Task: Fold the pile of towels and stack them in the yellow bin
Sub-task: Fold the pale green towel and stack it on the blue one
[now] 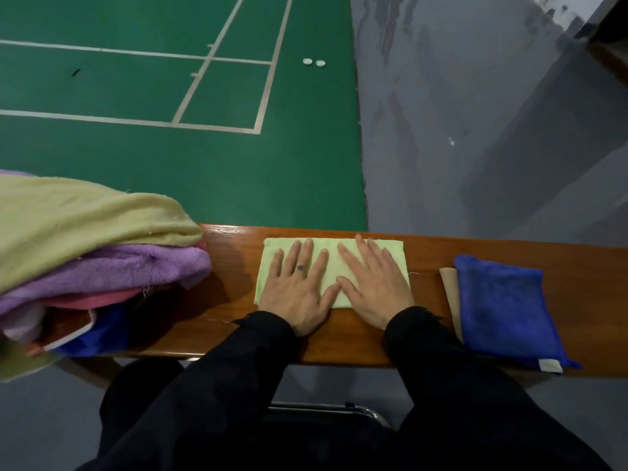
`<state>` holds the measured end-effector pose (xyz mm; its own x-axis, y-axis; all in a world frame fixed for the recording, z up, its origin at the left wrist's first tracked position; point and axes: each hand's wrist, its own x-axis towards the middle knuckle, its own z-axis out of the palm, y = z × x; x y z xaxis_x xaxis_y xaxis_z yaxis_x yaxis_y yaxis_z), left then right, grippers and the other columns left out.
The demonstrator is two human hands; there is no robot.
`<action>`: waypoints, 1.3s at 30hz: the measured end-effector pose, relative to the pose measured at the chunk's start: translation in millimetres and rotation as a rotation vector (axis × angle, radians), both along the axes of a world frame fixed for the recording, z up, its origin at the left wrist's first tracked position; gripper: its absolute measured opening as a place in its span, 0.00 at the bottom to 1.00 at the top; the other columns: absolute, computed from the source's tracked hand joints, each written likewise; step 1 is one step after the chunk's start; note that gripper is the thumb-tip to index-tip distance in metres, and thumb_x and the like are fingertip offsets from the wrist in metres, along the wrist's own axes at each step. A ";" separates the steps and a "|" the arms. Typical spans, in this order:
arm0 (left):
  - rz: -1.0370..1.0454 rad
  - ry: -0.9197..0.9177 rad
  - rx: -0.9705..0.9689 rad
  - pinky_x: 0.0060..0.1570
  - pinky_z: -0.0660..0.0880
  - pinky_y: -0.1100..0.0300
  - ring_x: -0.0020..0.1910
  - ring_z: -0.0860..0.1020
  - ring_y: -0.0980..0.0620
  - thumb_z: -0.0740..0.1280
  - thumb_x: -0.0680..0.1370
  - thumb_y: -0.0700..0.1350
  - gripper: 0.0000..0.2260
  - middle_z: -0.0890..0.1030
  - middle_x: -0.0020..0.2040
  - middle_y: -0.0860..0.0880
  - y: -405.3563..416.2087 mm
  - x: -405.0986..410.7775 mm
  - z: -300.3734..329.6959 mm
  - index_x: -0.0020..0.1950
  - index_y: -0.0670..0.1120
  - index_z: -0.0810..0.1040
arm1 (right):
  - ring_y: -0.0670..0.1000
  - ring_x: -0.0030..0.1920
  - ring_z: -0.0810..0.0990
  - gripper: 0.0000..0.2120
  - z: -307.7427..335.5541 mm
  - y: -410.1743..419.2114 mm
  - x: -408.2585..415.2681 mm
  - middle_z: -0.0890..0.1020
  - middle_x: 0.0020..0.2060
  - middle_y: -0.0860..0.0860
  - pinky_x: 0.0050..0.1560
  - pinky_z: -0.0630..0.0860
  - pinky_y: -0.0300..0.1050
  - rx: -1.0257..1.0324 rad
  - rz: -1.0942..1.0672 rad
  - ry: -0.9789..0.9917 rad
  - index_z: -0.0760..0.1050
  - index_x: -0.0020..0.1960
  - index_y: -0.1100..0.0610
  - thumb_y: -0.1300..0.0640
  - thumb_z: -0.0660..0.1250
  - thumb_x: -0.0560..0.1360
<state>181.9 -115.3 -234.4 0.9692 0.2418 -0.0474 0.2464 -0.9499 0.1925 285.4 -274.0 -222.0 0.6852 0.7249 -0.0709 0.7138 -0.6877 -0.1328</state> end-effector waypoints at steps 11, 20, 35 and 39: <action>0.029 0.151 0.084 0.77 0.36 0.39 0.80 0.34 0.46 0.35 0.80 0.69 0.34 0.34 0.81 0.48 -32.6 -79.7 -1.2 0.82 0.55 0.38 | 0.54 0.83 0.39 0.31 -14.3 -34.1 -74.0 0.40 0.82 0.52 0.81 0.40 0.56 -0.096 0.024 0.008 0.40 0.83 0.43 0.34 0.33 0.82; 0.632 -0.086 -0.074 0.65 0.65 0.43 0.68 0.66 0.38 0.60 0.78 0.67 0.28 0.71 0.70 0.42 -4.5 -116.4 20.9 0.70 0.50 0.72 | 0.55 0.83 0.42 0.36 7.7 -54.2 -80.0 0.47 0.83 0.53 0.81 0.40 0.55 0.094 -0.119 0.027 0.44 0.83 0.42 0.30 0.31 0.78; 0.581 -0.460 -0.809 0.46 0.76 0.53 0.46 0.79 0.48 0.72 0.77 0.46 0.11 0.78 0.47 0.50 -1.1 -86.6 58.4 0.57 0.47 0.75 | 0.49 0.80 0.58 0.26 26.2 -84.6 -60.3 0.57 0.82 0.48 0.73 0.55 0.45 1.057 -0.620 0.708 0.55 0.82 0.42 0.41 0.50 0.86; 0.415 -0.516 -0.875 0.40 0.73 0.65 0.41 0.75 0.56 0.74 0.76 0.44 0.19 0.77 0.48 0.50 -34.9 -58.5 72.2 0.65 0.51 0.73 | 0.48 0.78 0.61 0.26 22.4 -85.0 -58.8 0.61 0.81 0.49 0.72 0.56 0.44 1.094 -0.617 0.740 0.56 0.81 0.41 0.38 0.51 0.85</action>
